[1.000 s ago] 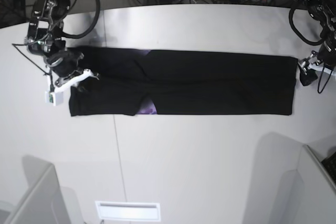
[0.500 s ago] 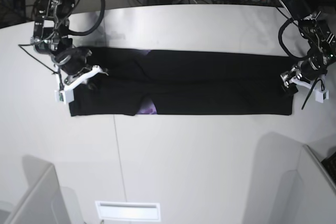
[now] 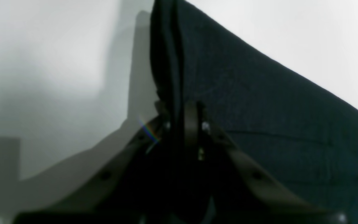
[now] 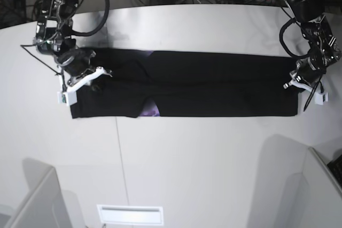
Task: Fold the T-shirt properly
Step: 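Fold the strip's ends inward with both grippers toward the middle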
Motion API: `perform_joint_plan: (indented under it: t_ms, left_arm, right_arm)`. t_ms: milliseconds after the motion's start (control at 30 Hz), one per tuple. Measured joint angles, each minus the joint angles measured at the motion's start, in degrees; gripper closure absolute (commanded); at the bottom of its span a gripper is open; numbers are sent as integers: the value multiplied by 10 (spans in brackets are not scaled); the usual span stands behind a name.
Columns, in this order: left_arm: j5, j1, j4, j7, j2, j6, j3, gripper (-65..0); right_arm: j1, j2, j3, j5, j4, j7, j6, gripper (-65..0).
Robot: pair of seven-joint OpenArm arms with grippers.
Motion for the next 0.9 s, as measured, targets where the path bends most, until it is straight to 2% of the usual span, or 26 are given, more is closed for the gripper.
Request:
perform_joint_plan:
  t_ms: [167, 300, 433, 600, 700, 833, 900]
  left_arm:
    - [16, 3, -3, -12, -28, 4, 2, 0]
    - [43, 15, 17, -15, -47, 23, 2, 0]
    - [48, 57, 108, -11, -42, 25, 5, 0]
    - [43, 103, 231, -10, -42, 24, 9, 0]
    - [46, 124, 290, -12, -21, 26, 13, 0]
    - [45, 148, 343, -4, -6, 24, 62, 0]
    - [45, 153, 364, -4, 1, 39, 90, 0]
  right_arm:
    - [0, -1, 2, 0, 0, 0, 0, 0]
    - [-4, -1, 2, 0, 0, 5, 0, 0]
    - [-18, -1, 2, -1, 0, 41, 0, 0]
    - [-19, -1, 2, 0, 0, 41, 0, 0]
    - [-18, 2, 2, -1, 0, 43, 0, 0]
    - [-17, 2, 2, 0, -2, 45, 0, 0]
    - [-16, 2, 2, 1, -9, 45, 0, 0]
